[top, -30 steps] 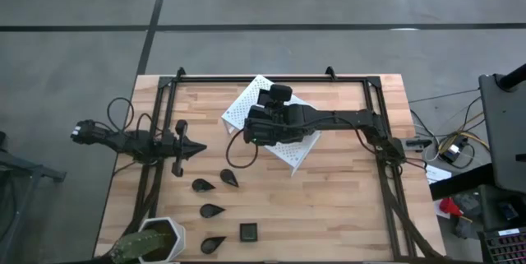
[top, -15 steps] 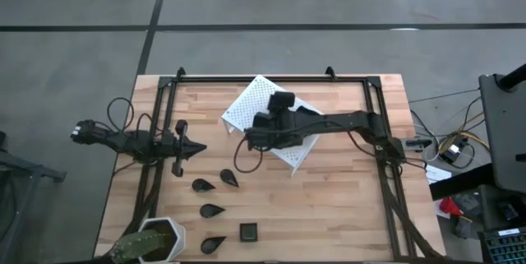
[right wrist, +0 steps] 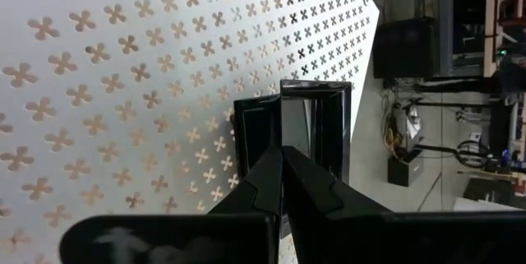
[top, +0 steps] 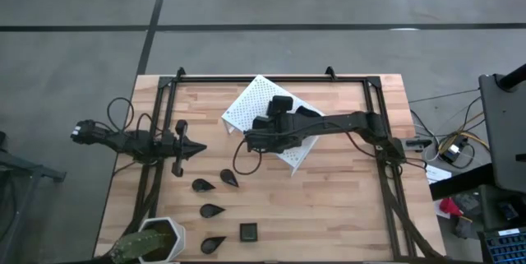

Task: Pick & Place Mini shaped plates
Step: Stack the square plate on top of the other square plates on the shelf

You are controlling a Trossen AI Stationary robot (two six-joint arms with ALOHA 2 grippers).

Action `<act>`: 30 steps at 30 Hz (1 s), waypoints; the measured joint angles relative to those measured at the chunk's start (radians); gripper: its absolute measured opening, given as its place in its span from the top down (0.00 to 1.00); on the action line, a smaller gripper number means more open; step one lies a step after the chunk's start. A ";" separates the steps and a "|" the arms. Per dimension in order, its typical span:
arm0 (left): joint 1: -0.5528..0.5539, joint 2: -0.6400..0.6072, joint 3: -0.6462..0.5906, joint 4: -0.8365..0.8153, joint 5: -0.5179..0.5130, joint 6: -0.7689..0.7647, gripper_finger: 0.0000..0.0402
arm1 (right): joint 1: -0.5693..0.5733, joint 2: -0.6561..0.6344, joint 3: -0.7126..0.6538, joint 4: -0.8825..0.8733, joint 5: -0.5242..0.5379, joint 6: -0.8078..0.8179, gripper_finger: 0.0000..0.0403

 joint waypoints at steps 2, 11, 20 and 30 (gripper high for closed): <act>0.000 0.000 0.000 0.000 0.000 0.000 1.00 | 0.000 -0.001 0.002 0.001 0.000 0.000 0.98; 0.000 0.000 0.000 0.000 0.000 0.000 1.00 | -0.001 -0.001 0.000 -0.012 -0.001 -0.004 0.98; 0.000 0.000 0.000 0.000 0.000 0.000 1.00 | -0.001 -0.001 0.000 -0.012 -0.008 0.000 0.95; 0.001 0.000 0.000 0.000 0.000 0.000 1.00 | 0.002 -0.001 0.000 -0.012 -0.001 0.001 0.81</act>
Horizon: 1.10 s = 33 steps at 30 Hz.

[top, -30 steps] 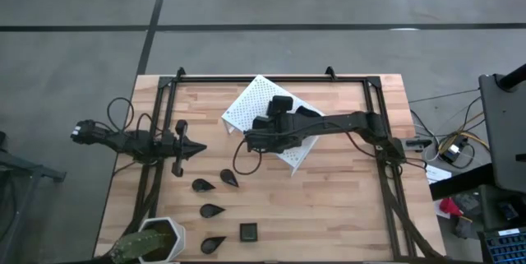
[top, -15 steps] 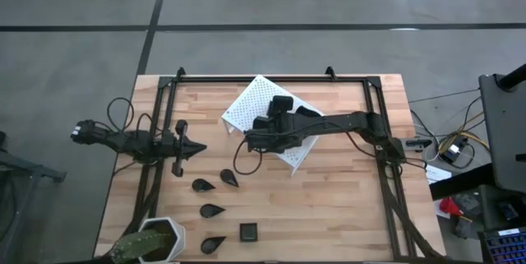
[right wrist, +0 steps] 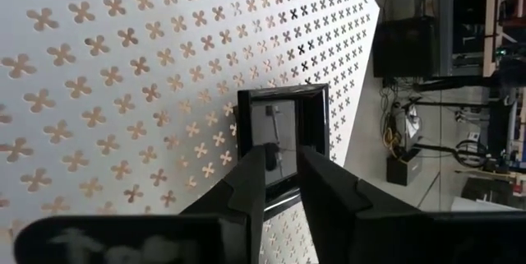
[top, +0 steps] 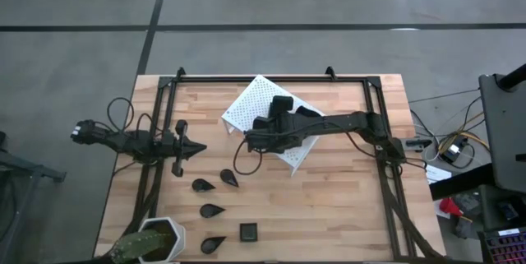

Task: Pick & Place Mini shaped plates
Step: Stack the square plate on top of the other square plates on the shelf

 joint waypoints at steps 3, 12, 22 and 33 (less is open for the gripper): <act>0.000 0.000 0.000 0.000 0.000 0.000 1.00 | 0.015 0.000 0.012 0.003 0.000 0.001 0.80; 0.000 0.000 0.000 0.000 0.000 0.000 1.00 | 0.078 -0.002 0.047 0.026 -0.004 -0.038 0.80; -0.001 0.000 0.000 0.000 0.000 0.000 1.00 | 0.153 0.000 0.045 0.092 -0.143 -0.051 0.80; -0.001 0.000 0.000 0.000 0.000 0.000 1.00 | 0.305 0.002 -0.043 0.390 -0.424 -0.411 0.85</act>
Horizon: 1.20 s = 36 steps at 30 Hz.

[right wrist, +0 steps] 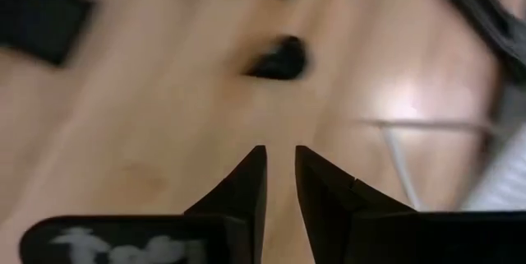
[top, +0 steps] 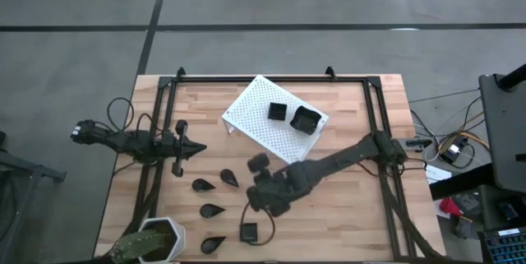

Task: Pick & Place Mini shaped plates
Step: Stack the square plate on top of the other square plates on the shelf

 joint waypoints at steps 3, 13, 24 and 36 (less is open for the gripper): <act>0.000 0.000 0.000 0.000 0.000 0.000 1.00 | 0.019 0.000 -0.047 0.005 -0.078 -0.028 0.85; 0.000 0.000 0.000 0.000 0.000 0.000 1.00 | 0.097 0.000 -0.191 0.138 -0.074 -0.126 0.87; 0.001 0.000 0.000 0.000 0.000 0.000 1.00 | 0.135 0.001 -0.357 0.457 -0.072 -0.416 0.87; 0.000 0.000 0.000 0.000 0.000 0.000 1.00 | 0.162 0.005 -0.513 0.753 -0.074 -0.577 0.87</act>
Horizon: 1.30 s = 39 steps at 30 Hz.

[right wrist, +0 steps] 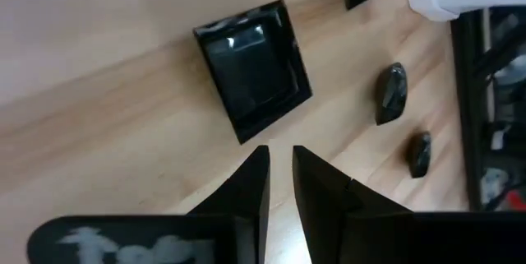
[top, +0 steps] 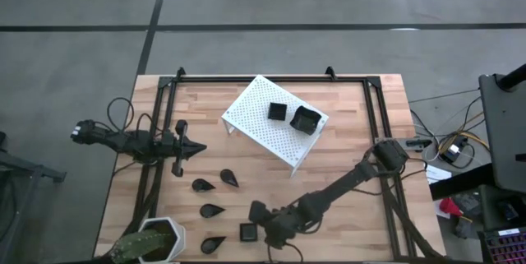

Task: Pick & Place Mini shaped plates
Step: Stack the square plate on top of the other square plates on the shelf

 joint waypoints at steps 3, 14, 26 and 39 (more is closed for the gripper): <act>0.000 0.000 0.000 0.000 0.000 0.000 1.00 | 0.010 0.000 -0.032 0.092 0.005 -0.054 0.87; 0.000 0.000 0.000 0.000 0.000 0.000 1.00 | 0.025 0.048 -0.055 0.180 0.011 -0.037 0.87; 0.000 0.000 0.000 0.000 0.000 0.000 1.00 | 0.033 0.065 -0.108 0.281 0.073 0.021 0.69; 0.000 0.000 0.000 0.000 0.000 0.000 1.00 | 0.042 0.059 -0.125 0.282 0.086 0.006 0.71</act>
